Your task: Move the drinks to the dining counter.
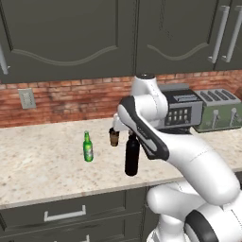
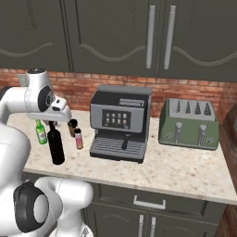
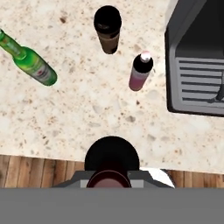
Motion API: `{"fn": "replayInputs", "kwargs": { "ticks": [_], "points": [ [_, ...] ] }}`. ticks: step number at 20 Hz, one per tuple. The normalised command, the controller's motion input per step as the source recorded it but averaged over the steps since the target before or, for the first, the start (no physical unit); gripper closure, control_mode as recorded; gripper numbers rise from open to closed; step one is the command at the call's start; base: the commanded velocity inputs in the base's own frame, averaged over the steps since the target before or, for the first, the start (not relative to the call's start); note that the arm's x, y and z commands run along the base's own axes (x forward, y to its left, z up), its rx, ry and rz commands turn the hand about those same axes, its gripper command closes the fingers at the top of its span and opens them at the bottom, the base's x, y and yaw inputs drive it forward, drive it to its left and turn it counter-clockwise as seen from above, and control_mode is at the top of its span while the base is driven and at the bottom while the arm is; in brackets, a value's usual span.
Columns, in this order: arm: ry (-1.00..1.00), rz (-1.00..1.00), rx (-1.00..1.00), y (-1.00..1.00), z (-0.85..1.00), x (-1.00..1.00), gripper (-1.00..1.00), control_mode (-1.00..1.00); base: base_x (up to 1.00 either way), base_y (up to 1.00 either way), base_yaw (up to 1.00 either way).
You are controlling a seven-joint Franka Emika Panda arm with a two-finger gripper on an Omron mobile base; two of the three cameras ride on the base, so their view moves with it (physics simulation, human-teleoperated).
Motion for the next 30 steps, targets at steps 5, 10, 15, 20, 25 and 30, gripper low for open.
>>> {"fn": "replayInputs", "kwargs": {
  "ticks": [5, 10, 15, 20, 25, 30],
  "points": [
    [-0.03, 0.0, 0.0, -0.31, 0.2, -0.09, 1.0, -1.0, 0.0, 0.0, 0.0],
    [0.0, 0.0, 0.0, -0.05, 0.24, -0.01, 1.0, -1.0, 0.0, 0.0, 0.0],
    [0.0, 0.0, 0.0, 0.0, 0.15, -0.01, 1.0, -1.0, 0.0, 0.0, 0.0],
    [0.0, 0.0, 0.0, 0.0, 0.12, -0.02, 1.0, -1.0, 0.0, 0.0, 0.0],
    [0.0, 0.0, 0.0, 0.0, 0.05, 0.0, 1.0, -1.0, 0.0, 0.0, 0.0],
    [-0.01, 0.01, 0.0, 0.0, 0.0, -0.08, 1.0, -1.0, 0.0, 0.0, 0.0]
  ]
}}
